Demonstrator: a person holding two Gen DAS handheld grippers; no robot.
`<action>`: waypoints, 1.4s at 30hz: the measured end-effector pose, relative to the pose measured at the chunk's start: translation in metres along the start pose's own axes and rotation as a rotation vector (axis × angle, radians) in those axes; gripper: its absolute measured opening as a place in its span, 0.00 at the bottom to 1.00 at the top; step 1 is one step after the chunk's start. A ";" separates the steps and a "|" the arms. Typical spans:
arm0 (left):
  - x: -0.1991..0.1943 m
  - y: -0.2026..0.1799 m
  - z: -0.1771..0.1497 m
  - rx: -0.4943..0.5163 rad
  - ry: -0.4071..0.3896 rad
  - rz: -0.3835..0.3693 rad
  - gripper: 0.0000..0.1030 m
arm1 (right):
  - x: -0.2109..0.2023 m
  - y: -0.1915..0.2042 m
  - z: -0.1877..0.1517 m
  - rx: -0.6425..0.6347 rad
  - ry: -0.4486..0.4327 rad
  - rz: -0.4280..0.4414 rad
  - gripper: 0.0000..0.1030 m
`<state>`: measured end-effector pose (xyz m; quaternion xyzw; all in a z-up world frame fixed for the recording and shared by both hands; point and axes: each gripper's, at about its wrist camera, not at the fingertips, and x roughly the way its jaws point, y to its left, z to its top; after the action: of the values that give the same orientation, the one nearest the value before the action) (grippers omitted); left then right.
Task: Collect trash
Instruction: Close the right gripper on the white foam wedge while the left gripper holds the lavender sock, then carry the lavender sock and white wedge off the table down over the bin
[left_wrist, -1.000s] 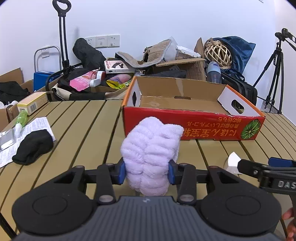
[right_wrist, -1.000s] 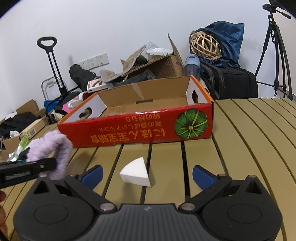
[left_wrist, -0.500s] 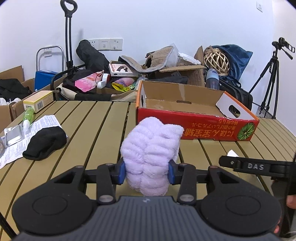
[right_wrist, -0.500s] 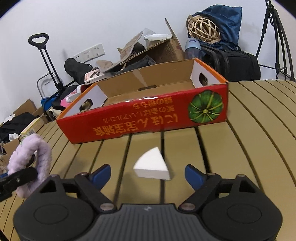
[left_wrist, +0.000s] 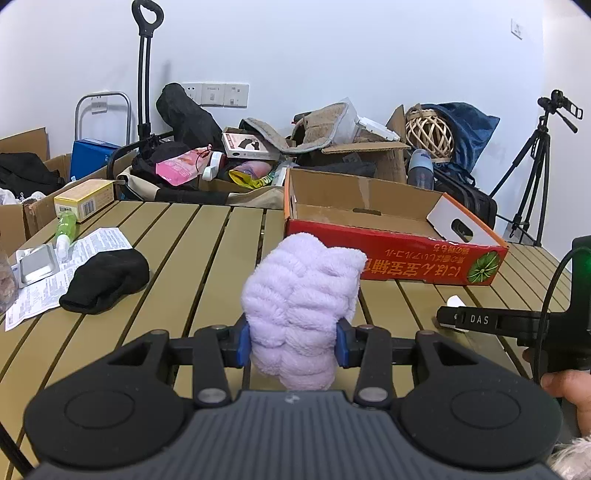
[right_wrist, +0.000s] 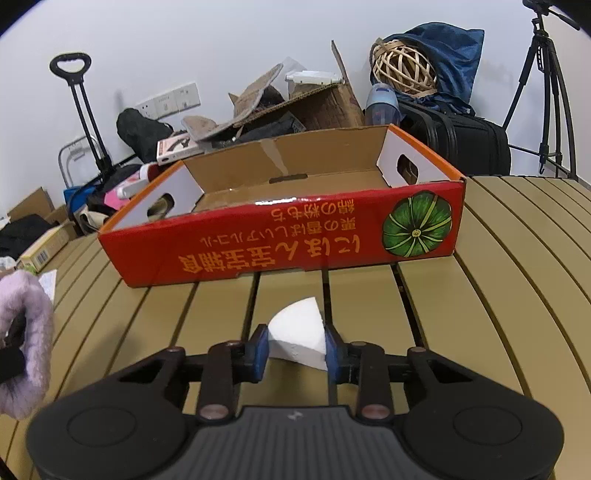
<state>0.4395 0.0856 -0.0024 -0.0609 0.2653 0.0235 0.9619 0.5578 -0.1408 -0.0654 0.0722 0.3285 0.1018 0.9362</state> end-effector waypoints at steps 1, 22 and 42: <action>-0.002 0.001 0.000 -0.001 -0.001 -0.002 0.41 | -0.002 0.001 0.000 -0.002 -0.005 -0.004 0.28; -0.077 0.002 -0.018 -0.017 -0.018 -0.001 0.41 | -0.098 0.021 -0.034 -0.103 -0.039 0.006 0.27; -0.164 -0.003 -0.072 -0.034 0.007 -0.001 0.41 | -0.215 0.014 -0.097 -0.126 -0.074 0.031 0.27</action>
<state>0.2624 0.0716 0.0206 -0.0773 0.2680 0.0272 0.9599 0.3306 -0.1720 -0.0087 0.0219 0.2856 0.1339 0.9487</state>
